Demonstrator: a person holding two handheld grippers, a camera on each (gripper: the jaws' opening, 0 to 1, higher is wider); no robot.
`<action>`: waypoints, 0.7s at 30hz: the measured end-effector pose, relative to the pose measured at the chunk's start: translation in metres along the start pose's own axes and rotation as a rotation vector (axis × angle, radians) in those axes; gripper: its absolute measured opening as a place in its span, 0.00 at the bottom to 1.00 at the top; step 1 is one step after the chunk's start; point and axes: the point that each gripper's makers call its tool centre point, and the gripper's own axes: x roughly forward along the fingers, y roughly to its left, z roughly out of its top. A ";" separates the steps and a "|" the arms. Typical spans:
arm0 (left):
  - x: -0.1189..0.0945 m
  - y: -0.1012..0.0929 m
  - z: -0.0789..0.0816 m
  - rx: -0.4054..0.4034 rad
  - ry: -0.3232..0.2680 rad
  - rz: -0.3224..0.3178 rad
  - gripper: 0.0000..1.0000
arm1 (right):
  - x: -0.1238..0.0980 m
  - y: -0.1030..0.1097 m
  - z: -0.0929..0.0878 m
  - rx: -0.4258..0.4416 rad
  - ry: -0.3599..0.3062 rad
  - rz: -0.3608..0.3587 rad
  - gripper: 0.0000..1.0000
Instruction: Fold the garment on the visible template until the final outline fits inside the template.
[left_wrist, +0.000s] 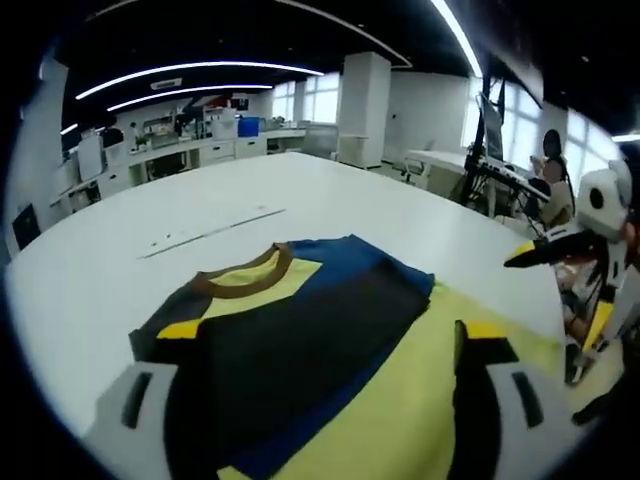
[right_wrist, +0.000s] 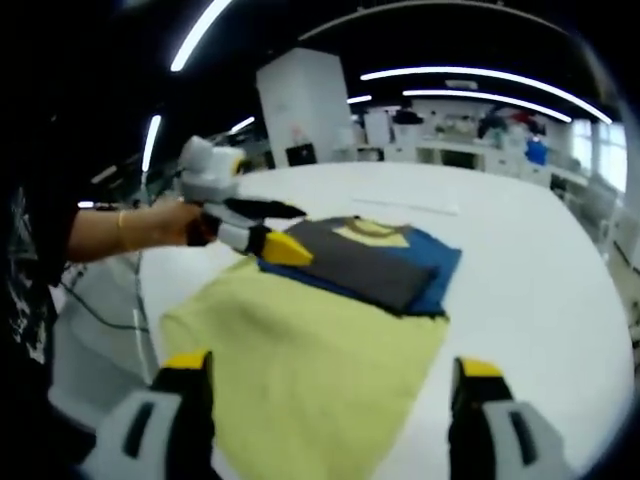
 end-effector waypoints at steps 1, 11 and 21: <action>-0.002 0.002 -0.001 0.003 0.000 0.003 0.99 | 0.001 0.000 0.001 -0.005 0.000 0.001 0.99; -0.035 0.033 -0.014 0.020 -0.002 0.048 0.85 | 0.005 0.005 0.004 -0.023 0.000 0.014 0.99; -0.065 0.060 -0.035 0.017 0.019 0.104 0.66 | 0.008 0.013 0.006 -0.027 0.007 0.026 0.99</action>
